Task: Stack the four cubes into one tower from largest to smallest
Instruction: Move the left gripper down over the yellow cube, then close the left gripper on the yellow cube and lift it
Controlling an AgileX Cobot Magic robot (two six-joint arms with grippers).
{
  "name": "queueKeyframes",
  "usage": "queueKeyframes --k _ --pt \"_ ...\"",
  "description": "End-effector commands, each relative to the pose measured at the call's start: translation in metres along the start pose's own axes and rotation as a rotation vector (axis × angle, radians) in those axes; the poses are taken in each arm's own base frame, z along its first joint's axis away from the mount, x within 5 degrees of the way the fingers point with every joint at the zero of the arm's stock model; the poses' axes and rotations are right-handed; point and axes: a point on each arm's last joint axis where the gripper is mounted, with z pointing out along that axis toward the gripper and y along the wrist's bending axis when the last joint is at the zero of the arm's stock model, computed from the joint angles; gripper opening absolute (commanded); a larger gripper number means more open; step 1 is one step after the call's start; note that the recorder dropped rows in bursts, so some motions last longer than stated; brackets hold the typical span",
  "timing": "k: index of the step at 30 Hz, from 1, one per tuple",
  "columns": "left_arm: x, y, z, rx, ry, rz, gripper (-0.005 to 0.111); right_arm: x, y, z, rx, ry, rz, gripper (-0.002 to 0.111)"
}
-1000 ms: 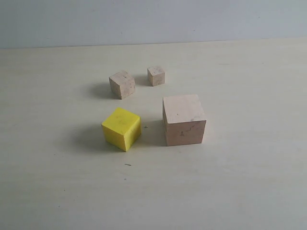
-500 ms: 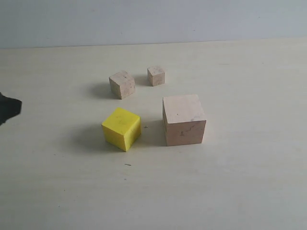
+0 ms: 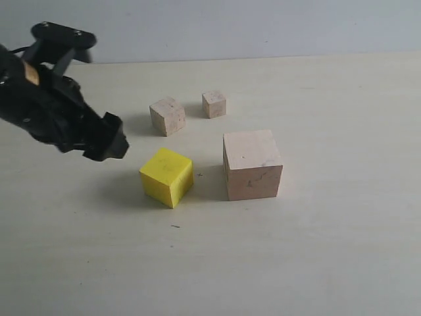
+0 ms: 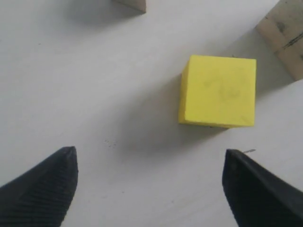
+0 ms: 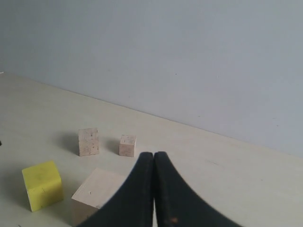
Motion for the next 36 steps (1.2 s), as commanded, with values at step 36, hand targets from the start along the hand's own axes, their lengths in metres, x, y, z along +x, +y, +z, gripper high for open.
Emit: queueKeyframes --k 36 --pt "-0.052 -0.050 0.124 0.044 0.303 0.102 0.086 -0.002 0.001 0.000 -0.012 -0.031 -0.004 0.000"
